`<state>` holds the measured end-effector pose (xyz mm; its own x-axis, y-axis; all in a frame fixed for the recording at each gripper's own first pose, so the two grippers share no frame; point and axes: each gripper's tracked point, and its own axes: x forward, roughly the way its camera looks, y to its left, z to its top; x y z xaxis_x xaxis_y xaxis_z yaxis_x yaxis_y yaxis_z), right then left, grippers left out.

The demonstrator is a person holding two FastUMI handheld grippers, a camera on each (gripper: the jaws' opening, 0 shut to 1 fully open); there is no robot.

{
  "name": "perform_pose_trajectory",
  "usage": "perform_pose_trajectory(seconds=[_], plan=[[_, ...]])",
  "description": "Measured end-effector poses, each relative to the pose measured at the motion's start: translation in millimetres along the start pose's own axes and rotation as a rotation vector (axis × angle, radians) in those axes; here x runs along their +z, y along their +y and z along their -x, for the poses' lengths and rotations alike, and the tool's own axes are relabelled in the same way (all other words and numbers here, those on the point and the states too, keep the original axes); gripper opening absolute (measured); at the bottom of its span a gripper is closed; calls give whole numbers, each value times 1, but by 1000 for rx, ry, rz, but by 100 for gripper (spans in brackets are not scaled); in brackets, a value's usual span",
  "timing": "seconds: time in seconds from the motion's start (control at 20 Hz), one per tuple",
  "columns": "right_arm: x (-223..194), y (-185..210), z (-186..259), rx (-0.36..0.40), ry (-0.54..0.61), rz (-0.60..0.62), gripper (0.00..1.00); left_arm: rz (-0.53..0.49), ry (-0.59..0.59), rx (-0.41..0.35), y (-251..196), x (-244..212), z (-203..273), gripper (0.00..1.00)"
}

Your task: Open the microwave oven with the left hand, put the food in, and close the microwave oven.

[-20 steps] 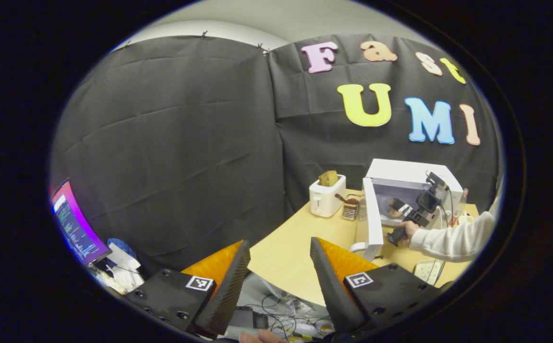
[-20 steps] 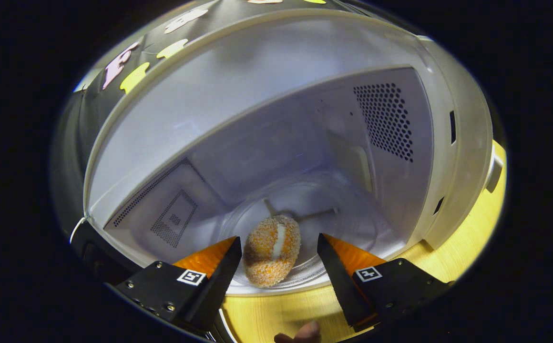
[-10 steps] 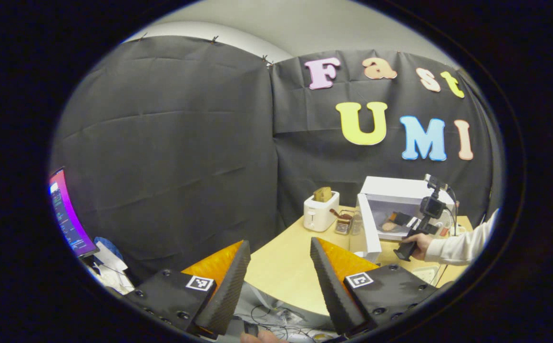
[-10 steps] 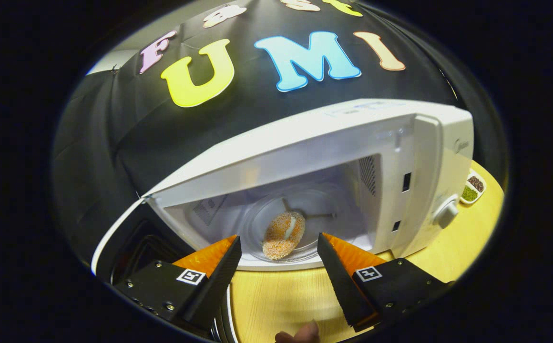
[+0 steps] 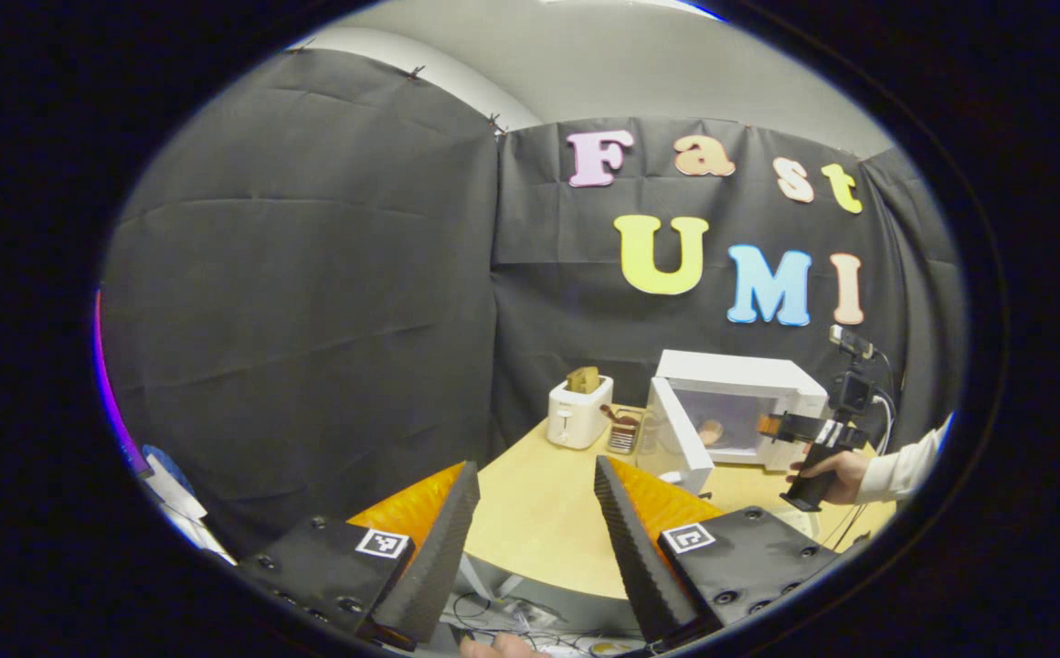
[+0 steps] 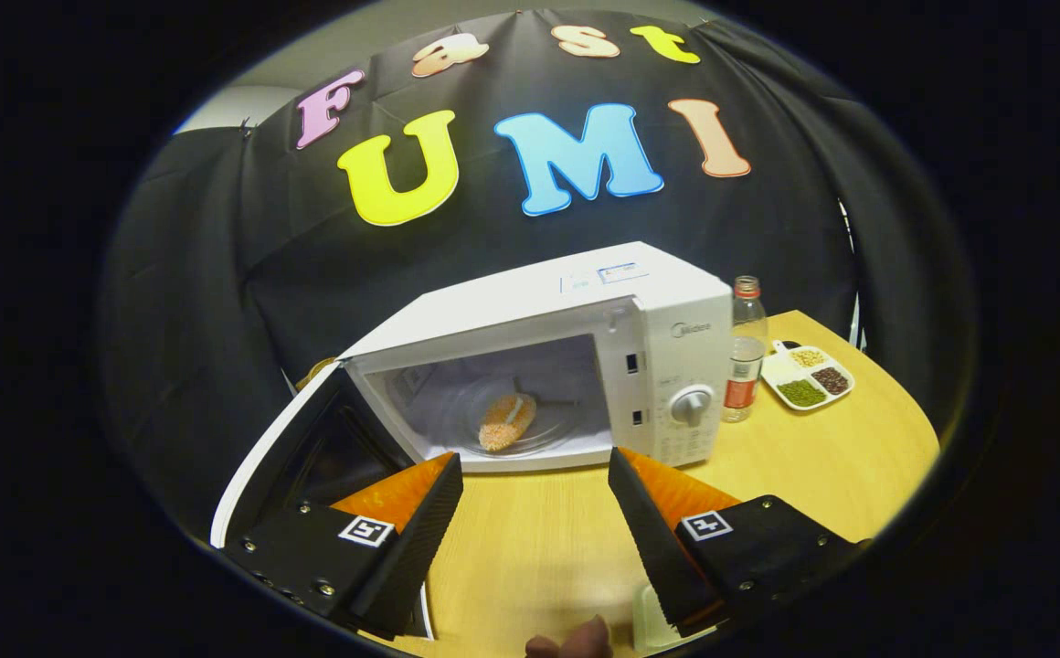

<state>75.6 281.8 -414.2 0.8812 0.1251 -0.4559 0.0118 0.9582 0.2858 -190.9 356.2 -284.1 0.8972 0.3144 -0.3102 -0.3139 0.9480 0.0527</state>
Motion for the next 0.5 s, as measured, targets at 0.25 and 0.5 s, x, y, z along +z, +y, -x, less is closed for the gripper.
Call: perform_pose_trajectory(seconds=[0.25, 0.5], plan=[[3, -24, 64, 36, -6, 9, 98, 15, -10, -48, -7, 2, -9, 89], [8, -38, 119, 162, 17, -1, 98, 4, 19, -43, -19, -11, -24, 89]])
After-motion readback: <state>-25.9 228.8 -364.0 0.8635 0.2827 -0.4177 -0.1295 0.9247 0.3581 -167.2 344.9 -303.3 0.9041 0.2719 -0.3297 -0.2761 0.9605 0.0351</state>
